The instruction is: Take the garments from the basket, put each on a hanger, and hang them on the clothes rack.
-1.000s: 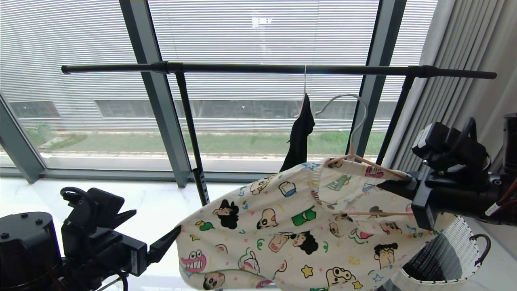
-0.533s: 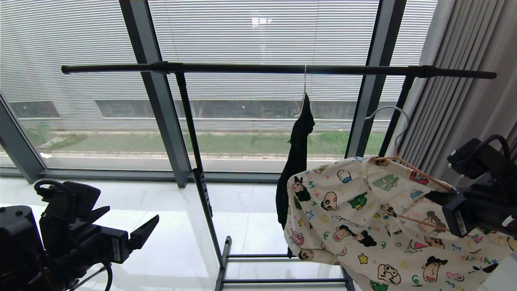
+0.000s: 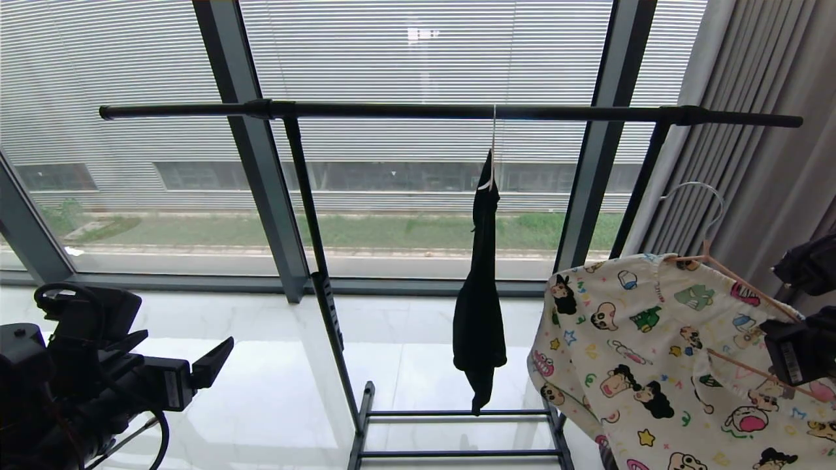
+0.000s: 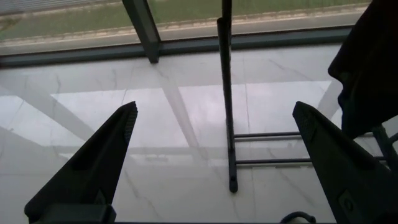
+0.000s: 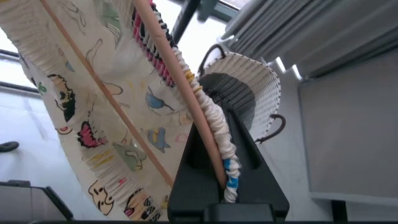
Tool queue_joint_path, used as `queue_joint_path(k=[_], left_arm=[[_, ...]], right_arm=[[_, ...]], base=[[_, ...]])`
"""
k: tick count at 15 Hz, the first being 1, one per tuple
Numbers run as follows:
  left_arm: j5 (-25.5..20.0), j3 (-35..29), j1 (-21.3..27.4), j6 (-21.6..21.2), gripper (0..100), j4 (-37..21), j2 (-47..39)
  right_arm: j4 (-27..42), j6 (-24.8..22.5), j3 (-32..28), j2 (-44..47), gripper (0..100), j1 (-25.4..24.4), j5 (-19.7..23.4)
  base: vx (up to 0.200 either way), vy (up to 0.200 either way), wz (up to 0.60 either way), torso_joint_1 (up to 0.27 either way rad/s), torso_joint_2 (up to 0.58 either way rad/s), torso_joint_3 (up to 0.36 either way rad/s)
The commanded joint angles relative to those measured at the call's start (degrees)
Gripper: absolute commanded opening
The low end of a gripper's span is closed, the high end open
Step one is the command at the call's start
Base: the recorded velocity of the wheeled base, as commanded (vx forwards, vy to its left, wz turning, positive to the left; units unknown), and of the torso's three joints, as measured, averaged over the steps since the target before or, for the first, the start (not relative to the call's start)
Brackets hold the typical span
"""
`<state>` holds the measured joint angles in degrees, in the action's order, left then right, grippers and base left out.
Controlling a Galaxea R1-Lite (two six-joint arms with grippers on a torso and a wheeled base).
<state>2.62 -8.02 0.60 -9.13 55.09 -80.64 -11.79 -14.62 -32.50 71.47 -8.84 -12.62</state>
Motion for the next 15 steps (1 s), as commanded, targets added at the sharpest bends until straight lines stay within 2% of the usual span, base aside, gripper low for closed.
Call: queue_joint_path(k=[1,4,9,13,14,15], left_arm=[[0.02,-0.06,-0.16,-0.01,100,0.02,-0.13],[0.1,-0.77,-0.16,-0.01,100,0.02,0.05],[0.72,-2.44,-0.16,-0.01,100,0.02,-0.22],[0.72,-2.53,-0.16,-0.01,100,0.02,-0.31],[0.72,-2.53,-0.16,-0.01,100,0.02,-0.31],[0.72,-2.61,-0.16,-0.01,100,0.02,-0.31]], right_arm=[[-0.08,0.99,-1.07,1.21,0,0.75,-0.04],[1.15,5.48,-4.41,3.32,0,-1.36,-0.21],[14.25,16.37,-13.64,4.99,0,-5.75,-0.74],[14.34,21.38,-18.48,9.65,0,-9.62,-5.75],[14.34,21.47,-18.56,9.74,0,-9.62,-5.84],[14.25,23.05,-21.03,12.99,0,-9.79,-10.5]], base=[[0.0,0.0,0.0,0.0,0.0,0.0],[0.0,0.0,0.0,0.0,0.0,0.0],[0.0,0.0,0.0,0.0,0.0,0.0],[0.0,0.0,0.0,0.0,0.0,0.0],[0.0,0.0,0.0,0.0,0.0,0.0],[0.0,0.0,0.0,0.0,0.0,0.0]])
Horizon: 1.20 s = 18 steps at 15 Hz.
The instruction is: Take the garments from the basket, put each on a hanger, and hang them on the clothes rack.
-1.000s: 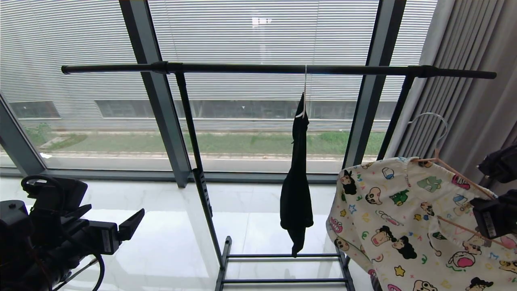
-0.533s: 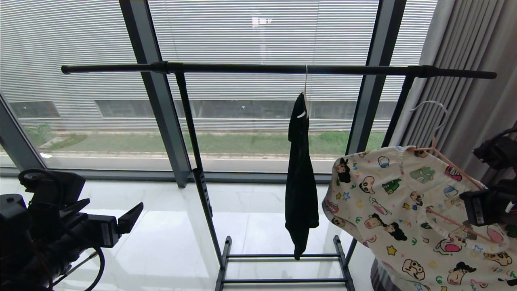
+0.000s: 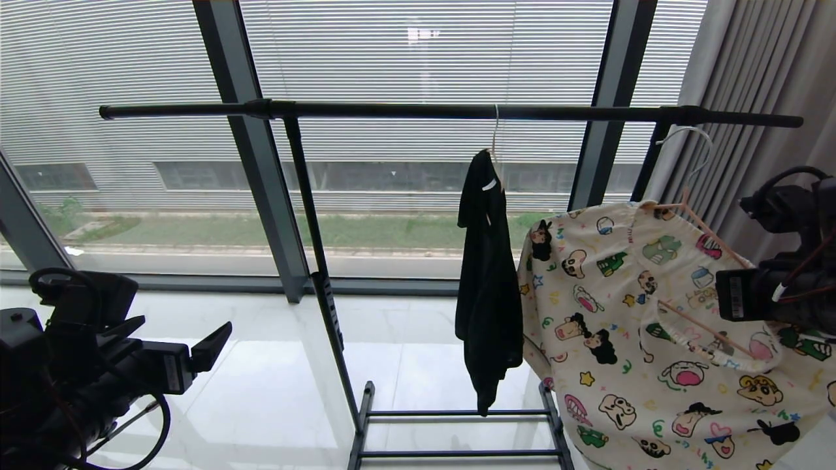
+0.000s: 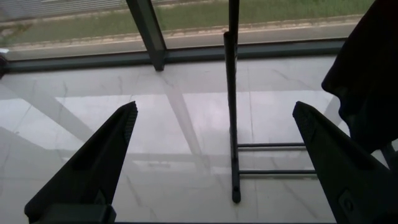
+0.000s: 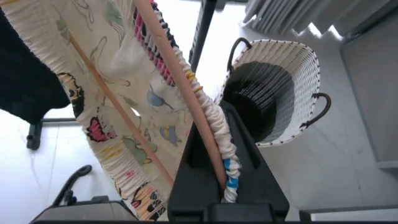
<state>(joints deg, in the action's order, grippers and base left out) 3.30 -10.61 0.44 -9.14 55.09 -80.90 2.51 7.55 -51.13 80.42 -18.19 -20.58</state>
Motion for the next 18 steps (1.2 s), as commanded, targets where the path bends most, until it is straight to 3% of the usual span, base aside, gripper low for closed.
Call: queue_joint_path(k=[1,5,9,14,18], left_arm=[[0.04,-0.03,0.0,0.0,100,0.02,-0.05],[0.04,0.06,0.0,0.0,100,0.02,0.04],[0.04,0.06,0.18,0.0,100,0.02,0.13],[-0.05,0.15,0.26,-0.09,100,0.02,0.13],[-0.05,0.15,0.35,-0.09,100,0.02,0.13]], right_arm=[[-0.58,1.16,-3.63,5.54,0,-0.53,-4.65],[-4.27,1.07,-5.47,7.03,0,-1.76,-5.17],[-8.75,0.89,-6.53,9.14,0,-2.03,-7.37],[-9.1,0.89,-6.62,9.14,0,-2.29,-7.46],[-10.42,1.07,-6.62,8.88,0,-2.47,-7.55]], base=[[0.0,0.0,0.0,0.0,0.0,0.0],[0.0,0.0,0.0,0.0,0.0,0.0],[0.2,0.0,0.0,-0.005,0.0,0.007],[0.2,0.0,0.0,0.009,0.0,0.0],[0.0,0.0,0.0,0.0,0.0,0.0]])
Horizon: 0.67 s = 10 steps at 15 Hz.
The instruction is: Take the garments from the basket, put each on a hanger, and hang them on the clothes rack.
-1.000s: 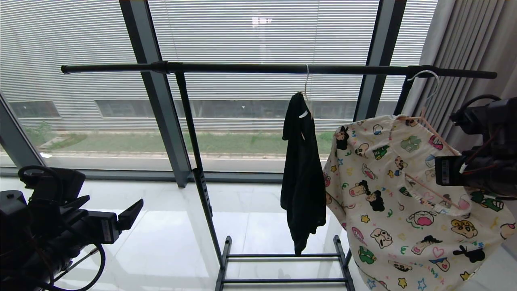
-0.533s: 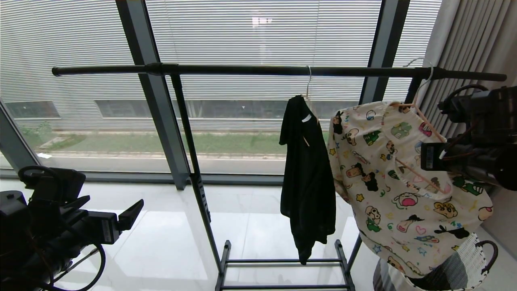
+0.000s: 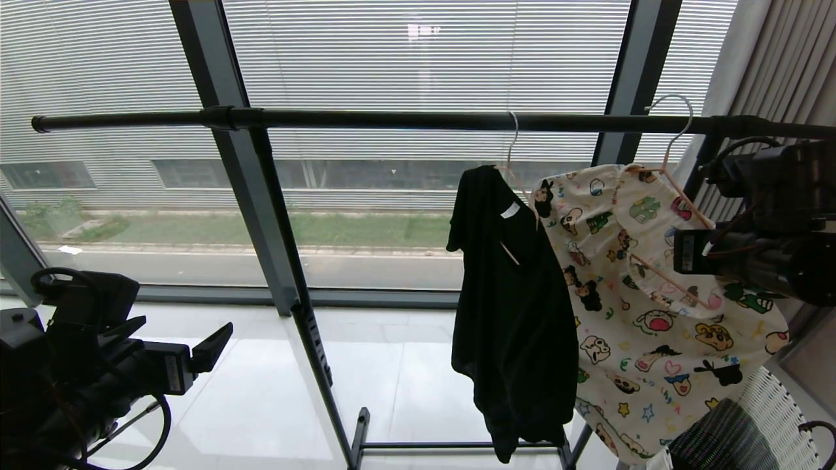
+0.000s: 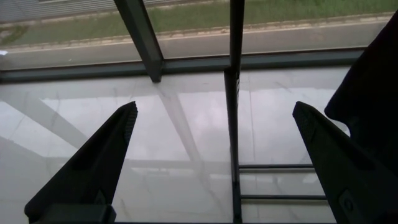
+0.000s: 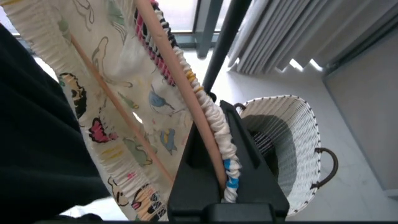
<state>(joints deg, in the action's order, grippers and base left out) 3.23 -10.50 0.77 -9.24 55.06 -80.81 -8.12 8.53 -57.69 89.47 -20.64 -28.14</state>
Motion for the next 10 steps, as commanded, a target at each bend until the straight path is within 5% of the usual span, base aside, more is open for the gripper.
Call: queue_joint_path(k=[1,10], left_arm=[[0.02,0.04,0.02,0.1,100,0.04,0.04],[0.02,-0.05,0.46,0.01,100,0.04,0.22]], right_arm=[[-1.37,-0.18,-0.06,-0.08,0,-0.02,0.01],[-1.46,-0.97,-7.88,9.41,0,0.34,0.1]], base=[[0.0,0.0,0.0,0.0,0.0,0.0],[0.0,0.0,0.0,0.0,0.0,0.0]])
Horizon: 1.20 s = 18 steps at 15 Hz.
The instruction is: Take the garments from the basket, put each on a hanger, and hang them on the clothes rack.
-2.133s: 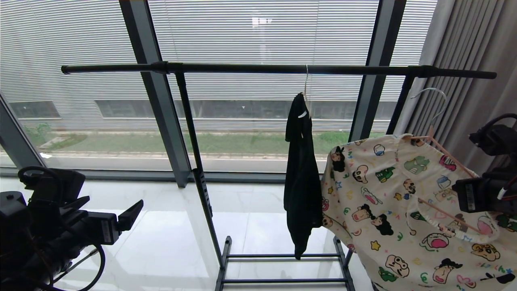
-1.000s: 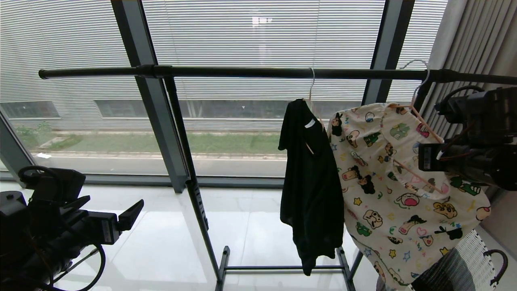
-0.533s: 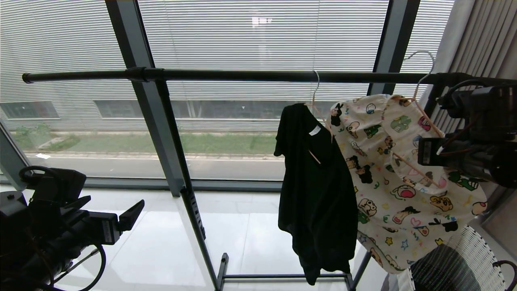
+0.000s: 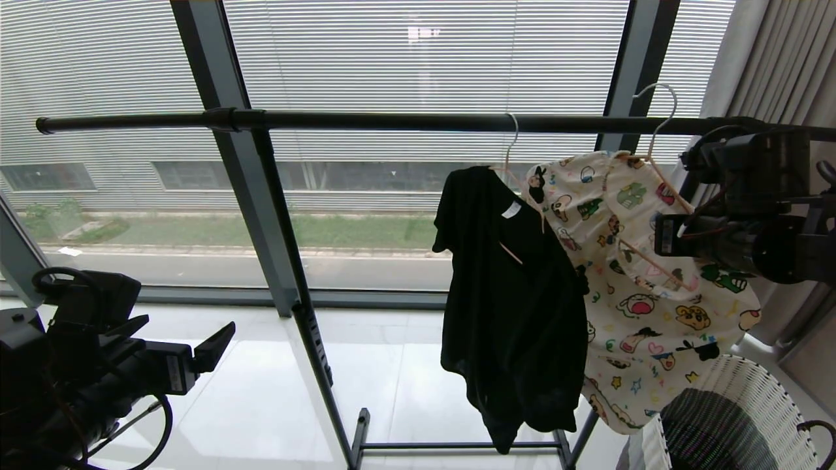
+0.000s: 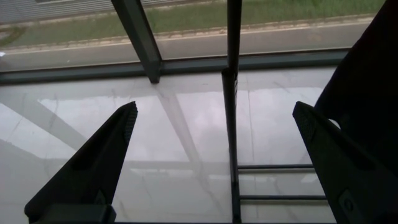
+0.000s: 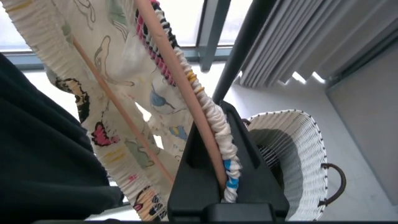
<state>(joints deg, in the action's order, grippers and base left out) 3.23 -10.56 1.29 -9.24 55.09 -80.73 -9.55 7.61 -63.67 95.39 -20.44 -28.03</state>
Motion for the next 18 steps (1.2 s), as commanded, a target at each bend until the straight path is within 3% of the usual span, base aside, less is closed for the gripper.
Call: queue_joint_path(k=[1,15,16,18], left_arm=[[0.02,0.01,-0.06,0.01,100,0.02,0.13],[0.02,0.27,2.22,-0.16,100,0.02,0.48],[0.02,0.27,2.22,-0.16,100,0.02,0.48],[0.02,0.27,2.14,-0.16,100,0.02,0.57]], right_arm=[[-0.03,-0.05,-2.51,4.1,0,0.14,-0.1],[0.14,-1.72,-5.15,8.06,0,0.93,-0.27],[0.14,-1.63,-5.15,7.79,100,0.93,-0.27],[0.49,-1.63,-4.8,6.21,100,0.93,-0.27]], base=[[0.0,0.0,0.0,0.0,0.0,0.0],[0.0,0.0,0.0,0.0,0.0,0.0],[0.0,0.0,0.0,0.0,0.0,0.0],[0.0,0.0,0.0,0.0,0.0,0.0]])
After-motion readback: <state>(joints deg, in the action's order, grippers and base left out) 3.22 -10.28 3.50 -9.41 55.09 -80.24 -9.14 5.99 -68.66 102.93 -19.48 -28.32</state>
